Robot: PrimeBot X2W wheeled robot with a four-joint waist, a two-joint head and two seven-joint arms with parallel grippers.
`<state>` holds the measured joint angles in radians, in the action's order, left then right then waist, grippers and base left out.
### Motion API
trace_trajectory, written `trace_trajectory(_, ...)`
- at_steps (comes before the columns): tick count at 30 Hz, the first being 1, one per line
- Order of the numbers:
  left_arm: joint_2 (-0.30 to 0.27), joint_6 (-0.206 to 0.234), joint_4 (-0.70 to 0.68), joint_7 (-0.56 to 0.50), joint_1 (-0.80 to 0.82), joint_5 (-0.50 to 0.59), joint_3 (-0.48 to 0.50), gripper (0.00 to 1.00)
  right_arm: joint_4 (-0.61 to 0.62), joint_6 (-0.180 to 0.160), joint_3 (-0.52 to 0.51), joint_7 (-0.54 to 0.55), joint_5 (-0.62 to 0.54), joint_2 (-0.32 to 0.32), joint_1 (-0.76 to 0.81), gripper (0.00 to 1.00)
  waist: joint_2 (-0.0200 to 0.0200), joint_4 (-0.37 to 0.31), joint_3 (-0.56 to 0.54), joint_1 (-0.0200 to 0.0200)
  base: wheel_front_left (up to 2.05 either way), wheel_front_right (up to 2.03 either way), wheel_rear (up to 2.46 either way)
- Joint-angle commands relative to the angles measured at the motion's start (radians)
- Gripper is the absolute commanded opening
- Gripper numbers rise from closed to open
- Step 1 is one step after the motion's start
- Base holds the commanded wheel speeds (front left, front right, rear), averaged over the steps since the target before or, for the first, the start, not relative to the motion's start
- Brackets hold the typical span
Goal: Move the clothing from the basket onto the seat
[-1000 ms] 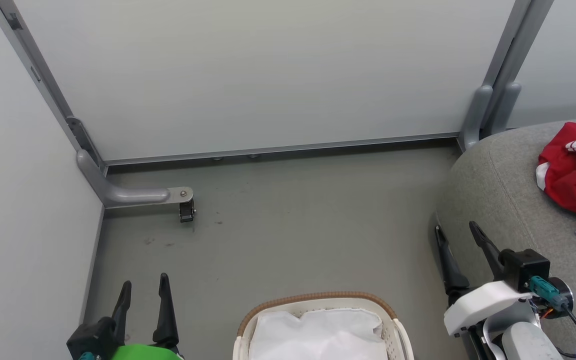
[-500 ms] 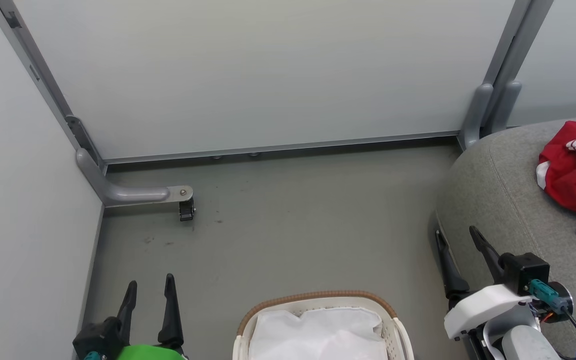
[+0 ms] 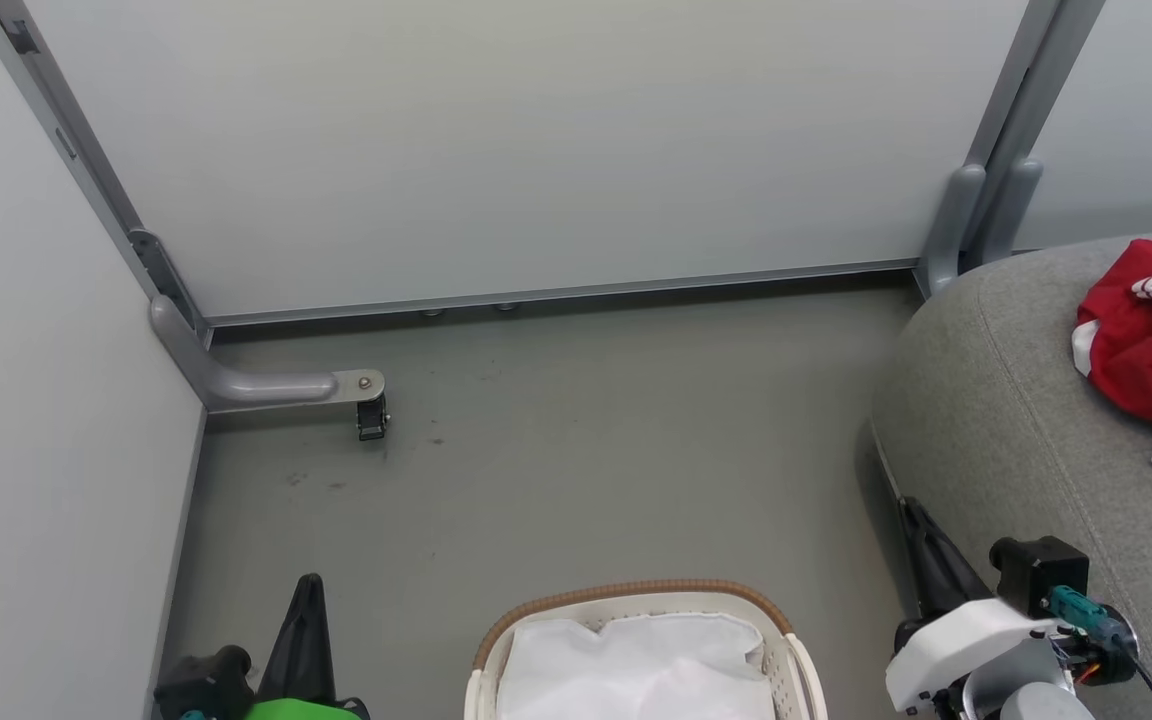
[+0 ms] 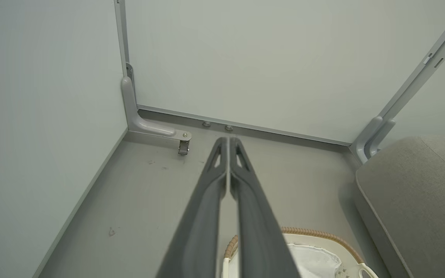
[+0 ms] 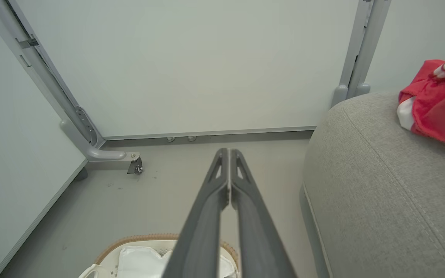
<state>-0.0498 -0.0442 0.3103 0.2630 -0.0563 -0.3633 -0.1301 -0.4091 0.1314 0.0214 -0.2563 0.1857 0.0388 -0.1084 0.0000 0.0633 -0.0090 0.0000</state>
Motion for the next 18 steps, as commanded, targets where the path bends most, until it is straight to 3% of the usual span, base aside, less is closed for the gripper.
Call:
trace_trajectory(1, 0.000, -0.003, -0.011, -0.011, 0.006, -0.037, 0.007, 0.00, 0.010, 0.000, -0.010, 0.013, 0.039, 0.002, -0.015, 0.00, 0.0000, -0.001, 0.000, 0.0000, 0.00, 0.00, 0.00)
trace_trajectory(18, -0.003, -0.022, -0.023, -0.090, 0.045, -0.309, 0.058, 0.00, 0.050, 0.000, -0.035, 0.090, 0.349, 0.005, -0.009, 0.00, 0.0000, -0.009, 0.002, 0.0000, 0.00, 0.00, 0.00)
